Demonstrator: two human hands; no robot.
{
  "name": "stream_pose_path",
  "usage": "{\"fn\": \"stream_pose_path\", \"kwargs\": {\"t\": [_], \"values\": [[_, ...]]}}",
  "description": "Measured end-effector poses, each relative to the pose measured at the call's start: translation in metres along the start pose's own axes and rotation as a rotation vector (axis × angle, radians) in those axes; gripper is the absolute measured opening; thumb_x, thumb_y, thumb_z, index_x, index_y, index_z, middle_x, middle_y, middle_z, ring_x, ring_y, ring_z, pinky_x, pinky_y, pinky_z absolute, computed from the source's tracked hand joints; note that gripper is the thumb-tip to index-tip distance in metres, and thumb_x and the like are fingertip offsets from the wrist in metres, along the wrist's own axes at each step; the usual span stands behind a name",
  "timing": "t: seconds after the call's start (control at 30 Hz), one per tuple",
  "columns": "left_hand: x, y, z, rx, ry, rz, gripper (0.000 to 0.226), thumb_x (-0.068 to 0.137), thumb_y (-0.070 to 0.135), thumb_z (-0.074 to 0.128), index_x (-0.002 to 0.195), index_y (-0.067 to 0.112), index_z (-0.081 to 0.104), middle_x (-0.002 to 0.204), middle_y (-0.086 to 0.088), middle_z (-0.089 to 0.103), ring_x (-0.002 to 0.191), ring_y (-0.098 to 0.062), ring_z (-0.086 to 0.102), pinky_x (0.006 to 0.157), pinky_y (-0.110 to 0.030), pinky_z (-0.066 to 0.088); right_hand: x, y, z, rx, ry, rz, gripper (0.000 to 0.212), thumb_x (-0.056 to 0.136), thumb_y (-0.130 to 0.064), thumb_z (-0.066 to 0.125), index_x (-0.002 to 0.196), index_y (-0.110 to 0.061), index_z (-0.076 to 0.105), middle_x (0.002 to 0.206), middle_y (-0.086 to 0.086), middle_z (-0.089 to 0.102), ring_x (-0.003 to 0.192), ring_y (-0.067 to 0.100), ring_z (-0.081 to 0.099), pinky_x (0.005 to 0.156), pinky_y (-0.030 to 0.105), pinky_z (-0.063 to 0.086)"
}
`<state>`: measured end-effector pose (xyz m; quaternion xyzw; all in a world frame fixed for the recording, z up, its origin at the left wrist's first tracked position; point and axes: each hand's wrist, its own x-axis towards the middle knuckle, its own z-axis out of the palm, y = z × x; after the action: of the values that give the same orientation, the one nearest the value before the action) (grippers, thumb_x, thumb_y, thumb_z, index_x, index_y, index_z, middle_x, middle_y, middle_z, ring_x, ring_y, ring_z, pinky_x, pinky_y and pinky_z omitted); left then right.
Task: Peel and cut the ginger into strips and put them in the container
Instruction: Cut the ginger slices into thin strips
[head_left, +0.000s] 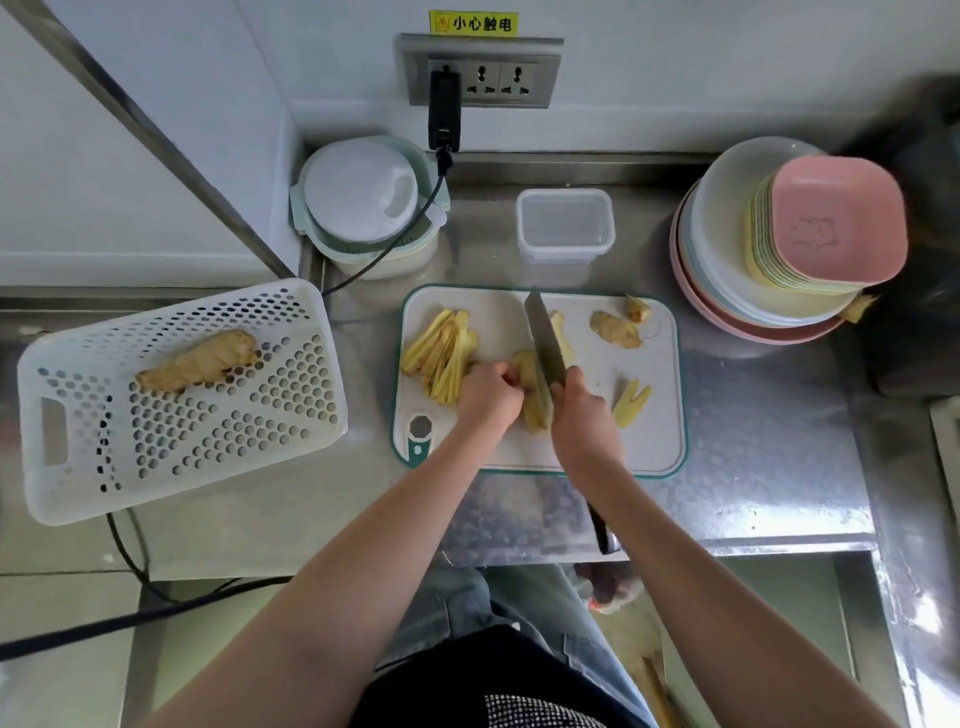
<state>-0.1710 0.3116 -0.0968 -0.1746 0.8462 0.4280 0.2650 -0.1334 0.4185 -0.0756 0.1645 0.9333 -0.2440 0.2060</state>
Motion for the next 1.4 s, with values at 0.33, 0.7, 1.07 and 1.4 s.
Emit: {"fn": "stream_pose_path", "kwargs": {"t": [0.33, 0.7, 1.07, 1.4], "values": [[-0.004, -0.017, -0.001, -0.325, -0.004, -0.075, 0.028, 0.084, 0.02, 0.07, 0.067, 0.017, 0.047, 0.063, -0.004, 0.058, 0.062, -0.025, 0.059, 0.072, -0.046, 0.055, -0.026, -0.001, -0.006, 0.118, 0.008, -0.039, 0.017, 0.103, -0.029, 0.028, 0.099, -0.014, 0.034, 0.067, 0.007, 0.049, 0.064, 0.035, 0.054, 0.055, 0.04, 0.044], [-0.006, -0.014, -0.001, -0.213, 0.028, -0.047, 0.015, 0.081, 0.025, 0.071, 0.08, 0.016, 0.059, 0.091, -0.007, 0.07, 0.086, -0.023, 0.064, 0.072, -0.029, 0.047, -0.027, -0.007, 0.005, 0.095, 0.03, -0.037, 0.017, 0.104, -0.028, 0.028, 0.094, -0.014, 0.032, 0.066, 0.004, 0.047, 0.067, 0.034, 0.054, 0.056, 0.039, 0.045], [-0.005, -0.014, 0.0, -0.24, 0.025, -0.057, 0.013, 0.082, 0.02, 0.071, 0.088, 0.009, 0.067, 0.087, -0.006, 0.068, 0.078, -0.018, 0.059, 0.067, -0.023, 0.04, -0.018, -0.012, 0.015, -0.074, 0.01, -0.003, 0.01, 0.098, -0.004, 0.031, 0.105, -0.012, 0.033, 0.077, 0.01, 0.055, 0.07, 0.032, 0.056, 0.057, 0.037, 0.043], [-0.001, -0.015, 0.0, -0.278, 0.001, -0.141, 0.019, 0.079, 0.021, 0.075, 0.068, 0.014, 0.061, 0.059, 0.004, 0.055, 0.059, -0.01, 0.05, 0.052, -0.02, 0.036, -0.008, -0.004, 0.027, -0.109, 0.002, -0.032, 0.019, 0.096, -0.005, 0.032, 0.114, -0.01, 0.033, 0.081, 0.015, 0.06, 0.073, 0.034, 0.059, 0.061, 0.042, 0.05]]}}
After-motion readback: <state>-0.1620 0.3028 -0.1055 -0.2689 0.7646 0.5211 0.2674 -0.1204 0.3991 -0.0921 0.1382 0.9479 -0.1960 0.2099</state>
